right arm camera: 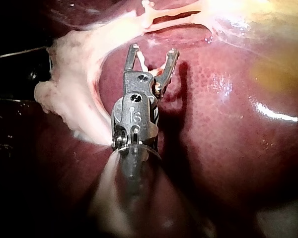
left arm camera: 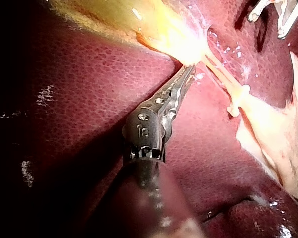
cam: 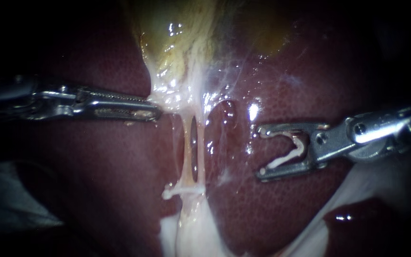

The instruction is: Clipping second clip left tube

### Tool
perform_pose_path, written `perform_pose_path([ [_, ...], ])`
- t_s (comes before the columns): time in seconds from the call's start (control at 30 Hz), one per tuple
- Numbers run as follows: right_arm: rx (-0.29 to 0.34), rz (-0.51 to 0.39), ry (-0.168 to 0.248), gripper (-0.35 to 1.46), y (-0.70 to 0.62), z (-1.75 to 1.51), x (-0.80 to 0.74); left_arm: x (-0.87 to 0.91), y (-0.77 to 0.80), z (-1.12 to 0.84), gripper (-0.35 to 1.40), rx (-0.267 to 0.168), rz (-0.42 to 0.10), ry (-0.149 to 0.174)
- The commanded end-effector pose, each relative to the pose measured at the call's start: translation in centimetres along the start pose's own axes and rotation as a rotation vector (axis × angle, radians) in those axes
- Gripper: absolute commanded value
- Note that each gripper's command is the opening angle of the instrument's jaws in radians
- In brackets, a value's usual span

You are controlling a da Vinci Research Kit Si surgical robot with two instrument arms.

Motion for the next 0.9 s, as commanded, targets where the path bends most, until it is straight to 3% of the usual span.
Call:
perform_pose_path([
  [0.03, 0.000, -0.001, 0.000, 0.50, 0.00, 0.00, 0.00, 0.02, 0.01, -0.03, -0.35, -0.002, -0.002, 0.000],
  [0.17, 0.000, 0.000, 0.000, 0.50, 0.00, 0.00, 0.00, 0.22, 0.06, -0.26, -0.35, 0.000, -0.013, -0.003],
  [0.27, 0.002, 0.000, 0.001, 0.50, 0.00, 0.00, 0.00, 0.36, 0.14, -0.48, -0.35, 0.007, -0.016, 0.017],
  [0.43, 0.008, 0.000, 0.000, 0.50, 0.01, 0.02, 0.01, 0.45, 0.23, -0.76, -0.35, 0.015, -0.007, 0.035],
  [0.57, 0.022, 0.000, 0.014, 0.50, 0.01, 0.10, 0.05, 0.48, 0.24, -0.79, -0.35, 0.017, -0.003, 0.038],
  [0.9, 0.060, 0.034, 0.102, 0.50, -0.03, 0.47, 0.30, 0.47, 0.26, -0.74, -0.35, 0.021, -0.002, 0.040],
])
